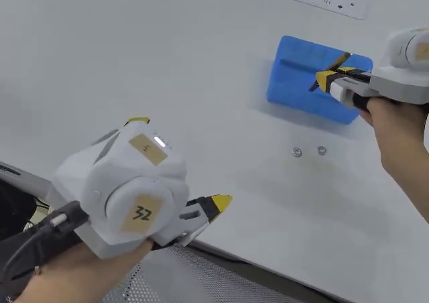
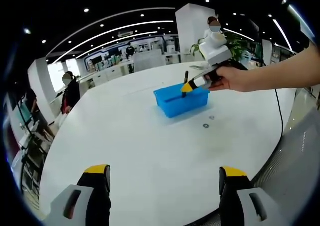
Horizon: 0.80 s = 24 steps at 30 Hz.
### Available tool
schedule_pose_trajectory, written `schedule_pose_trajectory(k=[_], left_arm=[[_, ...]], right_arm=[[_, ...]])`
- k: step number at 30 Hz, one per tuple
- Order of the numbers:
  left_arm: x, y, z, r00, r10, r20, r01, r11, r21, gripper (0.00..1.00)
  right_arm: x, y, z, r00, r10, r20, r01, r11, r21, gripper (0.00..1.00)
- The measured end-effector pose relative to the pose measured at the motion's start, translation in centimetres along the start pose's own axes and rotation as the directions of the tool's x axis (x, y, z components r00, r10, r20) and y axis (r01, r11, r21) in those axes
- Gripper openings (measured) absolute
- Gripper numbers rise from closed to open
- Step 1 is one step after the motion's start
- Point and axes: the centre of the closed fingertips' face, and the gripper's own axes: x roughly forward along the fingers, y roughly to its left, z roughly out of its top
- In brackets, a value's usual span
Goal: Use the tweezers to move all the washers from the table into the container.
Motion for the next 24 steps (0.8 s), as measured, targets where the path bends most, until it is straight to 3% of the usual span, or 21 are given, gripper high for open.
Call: schedule_pose_trajectory(k=[9, 14, 24], left_arm=[[0.0, 0.1, 0.0, 1.0, 0.003, 0.003, -0.003, 1.0, -0.001, 0.92], [-0.1, 0.1, 0.0, 1.0, 0.005, 0.003, -0.005, 1.0, 0.0, 0.92], [-0.1, 0.1, 0.0, 1.0, 0.008, 0.003, -0.008, 1.0, 0.001, 0.92]], right_arm=[[-2.3, 1.1, 2.3, 0.9976, 0.027, 0.063, -0.028, 1.0, 0.011, 0.05], [-5.0, 2.1, 3.4, 0.9928, 0.046, 0.111, -0.051, 0.997, 0.05, 0.05], [-7.3, 4.4, 1.8, 0.9912, 0.071, 0.111, -0.079, 0.994, 0.07, 0.05]])
